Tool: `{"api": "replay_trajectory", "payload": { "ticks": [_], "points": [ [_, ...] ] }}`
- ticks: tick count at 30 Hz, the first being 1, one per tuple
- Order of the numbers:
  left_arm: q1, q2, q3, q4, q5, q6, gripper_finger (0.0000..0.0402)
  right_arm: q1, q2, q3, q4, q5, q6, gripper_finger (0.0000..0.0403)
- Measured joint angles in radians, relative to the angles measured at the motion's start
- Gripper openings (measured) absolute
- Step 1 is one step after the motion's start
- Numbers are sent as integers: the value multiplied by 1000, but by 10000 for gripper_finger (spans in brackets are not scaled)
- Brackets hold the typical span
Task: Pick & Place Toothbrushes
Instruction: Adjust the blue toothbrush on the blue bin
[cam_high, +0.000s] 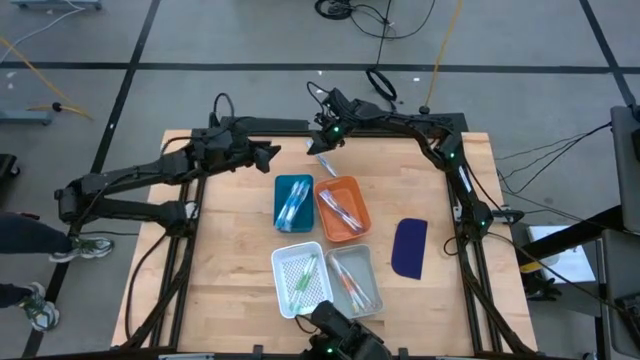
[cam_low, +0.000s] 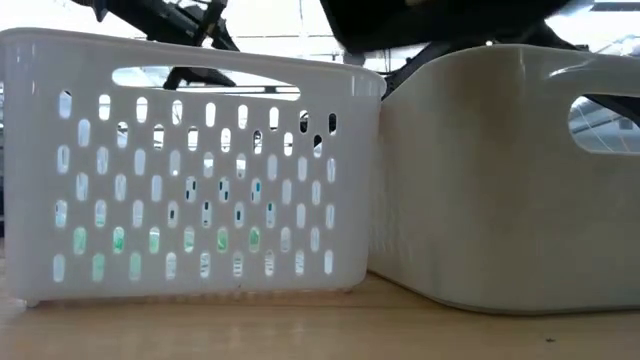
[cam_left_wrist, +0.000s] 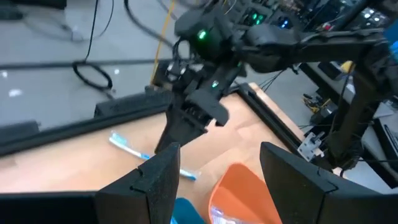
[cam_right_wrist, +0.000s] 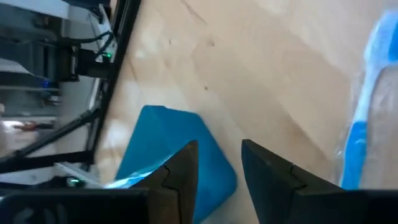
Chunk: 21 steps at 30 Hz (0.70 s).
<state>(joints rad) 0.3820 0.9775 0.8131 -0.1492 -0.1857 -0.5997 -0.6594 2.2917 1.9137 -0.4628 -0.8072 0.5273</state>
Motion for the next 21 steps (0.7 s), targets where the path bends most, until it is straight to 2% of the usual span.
{"api": "replay_trajectory", "payload": {
  "ticks": [3, 6, 11, 15, 17, 21],
  "points": [
    [42, 49, 0, -2, 72, -50, 223, -1, -15, 0, 3, 29, -82, 116],
    [105, 119, 2, -6, 190, -95, 223, -13, -55, 0, -3, 62, -158, 116],
    [223, 260, 76, -4, 391, -26, 223, -21, -159, 0, -33, 244, -298, 116],
    [321, 389, 182, -51, 544, 88, 223, -23, -257, 0, -49, 406, -381, 116],
    [354, 461, 256, -78, 595, 140, 223, -30, -303, 0, -46, 437, -400, 116],
    [391, 617, 424, -233, 661, 246, 223, -44, -385, 0, -48, 441, -421, 116]
  ]
}}
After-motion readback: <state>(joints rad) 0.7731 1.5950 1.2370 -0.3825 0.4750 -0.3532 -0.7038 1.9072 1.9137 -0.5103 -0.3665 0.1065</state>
